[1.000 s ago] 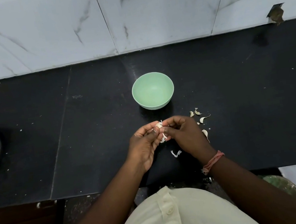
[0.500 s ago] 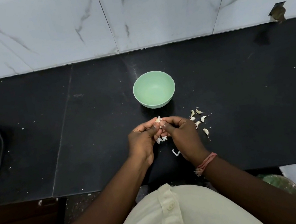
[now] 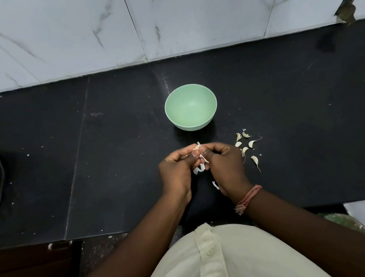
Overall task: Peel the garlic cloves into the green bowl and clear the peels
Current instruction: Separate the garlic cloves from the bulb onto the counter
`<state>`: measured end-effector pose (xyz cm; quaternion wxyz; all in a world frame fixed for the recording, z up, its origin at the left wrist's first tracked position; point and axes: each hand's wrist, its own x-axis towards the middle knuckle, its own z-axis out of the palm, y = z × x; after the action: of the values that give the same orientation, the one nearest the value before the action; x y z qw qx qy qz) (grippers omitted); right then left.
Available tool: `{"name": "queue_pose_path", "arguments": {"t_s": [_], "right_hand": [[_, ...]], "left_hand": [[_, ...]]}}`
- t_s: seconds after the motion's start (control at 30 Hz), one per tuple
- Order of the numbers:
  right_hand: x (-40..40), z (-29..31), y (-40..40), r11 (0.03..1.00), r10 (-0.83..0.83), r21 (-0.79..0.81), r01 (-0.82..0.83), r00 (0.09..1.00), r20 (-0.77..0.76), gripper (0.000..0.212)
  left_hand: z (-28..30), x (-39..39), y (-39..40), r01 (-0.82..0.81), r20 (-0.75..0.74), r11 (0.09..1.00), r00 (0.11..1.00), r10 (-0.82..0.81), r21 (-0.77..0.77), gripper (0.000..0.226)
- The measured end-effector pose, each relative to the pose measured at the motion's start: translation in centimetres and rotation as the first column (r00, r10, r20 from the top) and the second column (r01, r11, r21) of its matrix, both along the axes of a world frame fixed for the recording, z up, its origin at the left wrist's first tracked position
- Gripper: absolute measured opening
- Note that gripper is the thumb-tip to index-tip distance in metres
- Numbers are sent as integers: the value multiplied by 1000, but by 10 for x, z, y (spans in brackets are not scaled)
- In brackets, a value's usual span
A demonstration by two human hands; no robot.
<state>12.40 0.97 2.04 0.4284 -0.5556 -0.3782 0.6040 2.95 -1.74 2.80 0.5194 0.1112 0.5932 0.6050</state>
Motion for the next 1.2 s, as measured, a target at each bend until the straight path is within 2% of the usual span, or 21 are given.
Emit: {"name": "queue_pose_path", "arguments": {"t_s": [0.17,0.4,0.6,0.8,0.97,1.1,1.2], "right_hand": [[-6,-1,-2,1000,-27,11,26,999,39,14],[-10,-3,5,995,-83,-56,81,996,-29,20],[7,-3,14,994,43,-97,-55,992,-122,21],[15,-7,18,973,-14,-232,-19,990,-140,20],[33,-10,24,982,-36,-189,25,998,-51,13],[59,-10,33,994,-88,-39,98,972,218,6],[74,-8,37,995,-88,-4,95,931,353,4]], "left_hand": [[-2,4,-3,-39,-30,999,999,38,-9,16],[-1,7,-3,-8,-99,999,995,13,47,18],[0,-1,5,46,84,998,995,-49,30,15],[-7,-2,4,41,185,998,982,-32,-43,16],[-8,-5,5,42,292,997,956,-19,-72,17],[-5,1,6,41,347,998,938,-21,-52,19],[-4,2,7,41,352,998,936,-19,-56,20]]}}
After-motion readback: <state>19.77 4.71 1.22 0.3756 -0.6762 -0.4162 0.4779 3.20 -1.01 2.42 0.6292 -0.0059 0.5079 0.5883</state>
